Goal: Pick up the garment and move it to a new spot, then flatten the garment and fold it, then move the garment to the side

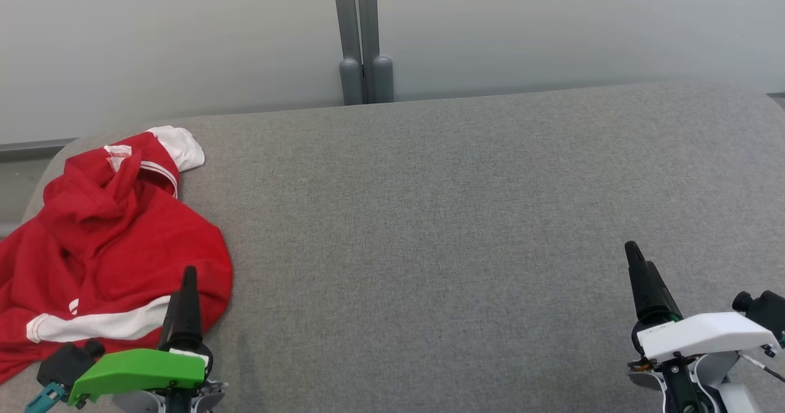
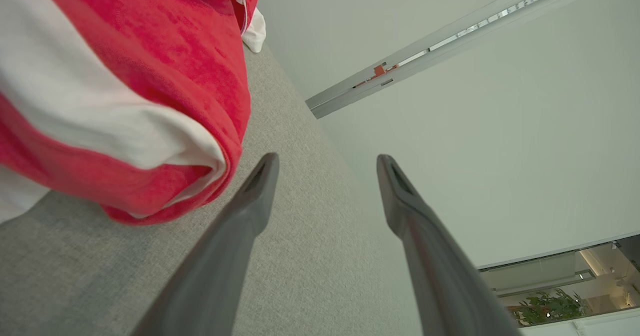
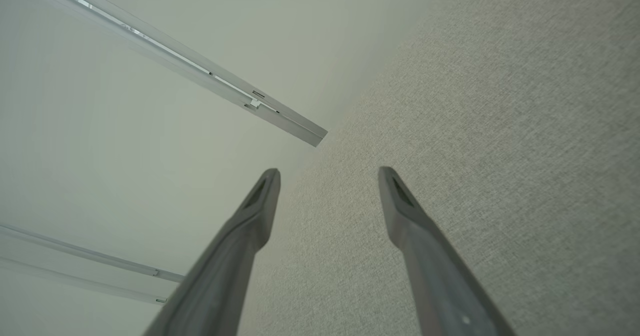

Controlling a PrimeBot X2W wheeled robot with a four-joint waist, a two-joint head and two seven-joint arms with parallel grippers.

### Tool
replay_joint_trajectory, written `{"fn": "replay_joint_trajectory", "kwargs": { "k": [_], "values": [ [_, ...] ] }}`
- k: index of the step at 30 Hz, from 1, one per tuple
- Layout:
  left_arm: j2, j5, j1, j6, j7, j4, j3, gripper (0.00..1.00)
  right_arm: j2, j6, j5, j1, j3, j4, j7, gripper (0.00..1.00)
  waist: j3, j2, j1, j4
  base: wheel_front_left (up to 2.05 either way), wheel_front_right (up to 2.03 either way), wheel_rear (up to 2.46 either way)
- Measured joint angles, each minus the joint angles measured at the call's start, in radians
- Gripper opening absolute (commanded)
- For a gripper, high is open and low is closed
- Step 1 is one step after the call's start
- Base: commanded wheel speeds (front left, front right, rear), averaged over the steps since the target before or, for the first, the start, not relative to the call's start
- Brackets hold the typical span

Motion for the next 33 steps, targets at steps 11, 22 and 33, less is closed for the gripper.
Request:
{"fn": "replay_joint_trajectory", "kwargs": {
  "k": [11, 22, 33],
  "values": [
    [0.0, 0.163, 0.009, 0.0, -0.039, -0.003, -0.004, 1.0, -0.005, 0.0, -0.174, 0.019, 0.006, -0.017, -0.037, 1.0, -0.002, 0.0, 0.0, 0.003, 0.0, 0.0, 0.0],
    [0.001, 0.329, 0.011, -0.003, -0.074, -0.003, 0.002, 1.0, -0.009, 0.0, -0.329, 0.026, -0.002, -0.032, -0.073, 1.0, -0.003, 0.0, 0.0, 0.002, 0.0, 0.0, 0.0],
    [0.002, 0.48, 0.019, -0.011, -0.105, 0.001, -0.009, 1.0, -0.018, 0.0, -0.46, 0.04, -0.009, -0.038, -0.106, 1.0, -0.003, -0.0001, 0.0, 0.004, 0.0, 0.0, 0.0]
  ]
}}
